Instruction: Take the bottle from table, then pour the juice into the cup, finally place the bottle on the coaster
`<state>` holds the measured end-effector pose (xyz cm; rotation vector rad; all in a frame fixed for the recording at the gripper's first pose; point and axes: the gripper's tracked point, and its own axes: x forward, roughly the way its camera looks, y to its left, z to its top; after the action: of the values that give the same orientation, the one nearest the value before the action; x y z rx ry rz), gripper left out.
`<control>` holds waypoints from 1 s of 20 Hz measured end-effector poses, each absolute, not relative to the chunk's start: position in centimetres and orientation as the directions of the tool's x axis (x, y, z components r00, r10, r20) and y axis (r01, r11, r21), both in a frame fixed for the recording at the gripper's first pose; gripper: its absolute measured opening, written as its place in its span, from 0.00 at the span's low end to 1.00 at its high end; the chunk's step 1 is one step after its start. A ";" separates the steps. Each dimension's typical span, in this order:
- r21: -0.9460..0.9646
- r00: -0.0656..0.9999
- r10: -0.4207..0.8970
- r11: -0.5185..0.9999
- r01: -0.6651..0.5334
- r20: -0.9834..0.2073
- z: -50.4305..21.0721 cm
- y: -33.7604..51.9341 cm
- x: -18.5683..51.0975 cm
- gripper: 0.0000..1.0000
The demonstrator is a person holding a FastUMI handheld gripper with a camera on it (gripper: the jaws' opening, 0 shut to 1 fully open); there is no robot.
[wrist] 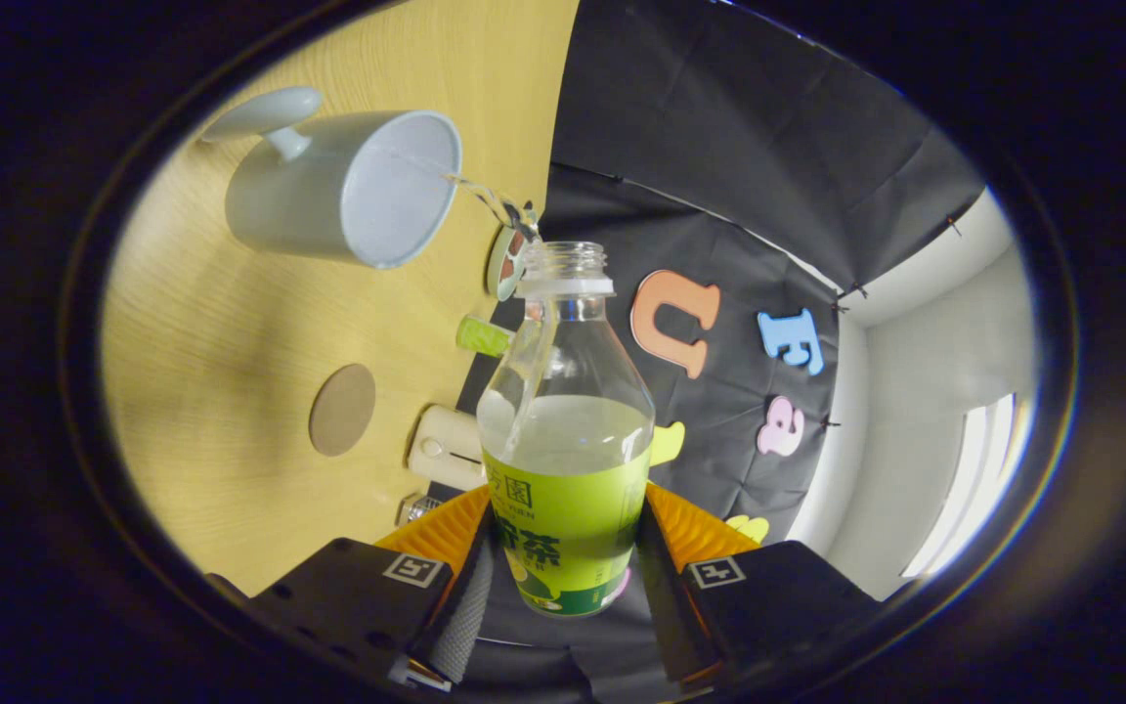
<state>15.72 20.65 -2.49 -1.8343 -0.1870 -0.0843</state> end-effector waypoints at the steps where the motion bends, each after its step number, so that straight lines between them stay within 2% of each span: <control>1: -0.949 0.984 0.084 -0.261 0.176 0.159 -2.2 20.7 15.6 0.76; 20: -0.904 0.976 0.113 -0.368 0.215 0.186 1.7 21.5 16.0 0.76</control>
<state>15.98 21.54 1.69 -1.9523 -0.2350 -0.1087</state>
